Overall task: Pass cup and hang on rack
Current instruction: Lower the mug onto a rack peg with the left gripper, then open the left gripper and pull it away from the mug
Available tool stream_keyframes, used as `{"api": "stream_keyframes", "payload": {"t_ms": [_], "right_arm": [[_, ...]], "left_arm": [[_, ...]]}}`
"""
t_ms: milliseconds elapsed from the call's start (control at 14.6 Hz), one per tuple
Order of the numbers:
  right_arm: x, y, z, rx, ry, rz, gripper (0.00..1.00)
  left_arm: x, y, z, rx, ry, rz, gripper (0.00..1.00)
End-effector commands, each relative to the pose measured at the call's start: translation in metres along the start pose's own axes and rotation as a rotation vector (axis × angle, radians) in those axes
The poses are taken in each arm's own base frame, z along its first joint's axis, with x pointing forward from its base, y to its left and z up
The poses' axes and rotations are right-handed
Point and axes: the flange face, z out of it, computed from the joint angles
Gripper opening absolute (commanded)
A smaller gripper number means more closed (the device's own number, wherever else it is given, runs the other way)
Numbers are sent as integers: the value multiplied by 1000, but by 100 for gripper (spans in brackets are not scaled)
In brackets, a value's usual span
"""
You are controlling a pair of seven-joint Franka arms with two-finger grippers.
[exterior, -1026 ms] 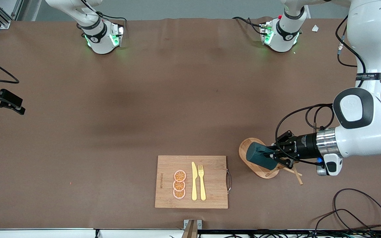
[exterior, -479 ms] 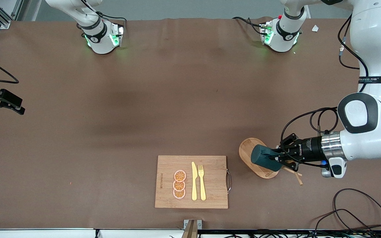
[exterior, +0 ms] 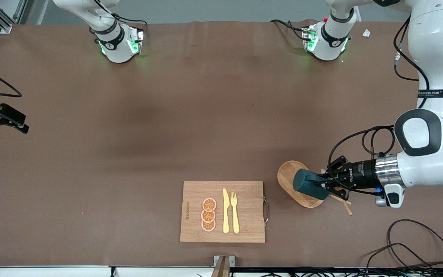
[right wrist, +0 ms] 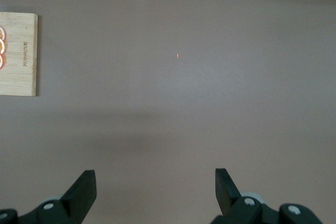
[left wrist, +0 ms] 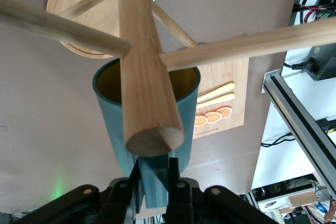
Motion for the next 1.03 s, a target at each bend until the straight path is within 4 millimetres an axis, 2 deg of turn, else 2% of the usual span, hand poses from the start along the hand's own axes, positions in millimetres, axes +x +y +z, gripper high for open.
{"api": "stream_keyframes", "payload": {"t_ms": [0,68,205,274,342,410,752,957], "right_arm": [[1,4,-3,-10,-3,2,100],[1,4,-2,-10,-4,2,100],[1,4,-2,-10,-4,3,100],[1,4,-2,-10,-4,3,100],[0,7,-3,-10,-3,8,100],[0,7,-2,-10,-6,8,100],[0,8,-3,-11,-3,11,100],[-1,14,-3,-10,-3,22,100]], "left_arm": [[8,0,-1,-14,-12,-1,20],[10,-1,-3,-15,-11,-7,29],[12,0,-11,-26,-8,-15,66],[11,0,-12,-28,-9,-18,79],[6,1,-14,-29,-8,-10,96],[1,2,-15,-32,-9,-3,100],[-41,6,-53,-61,17,65,100],[-80,3,-83,-80,55,151,100]]}}
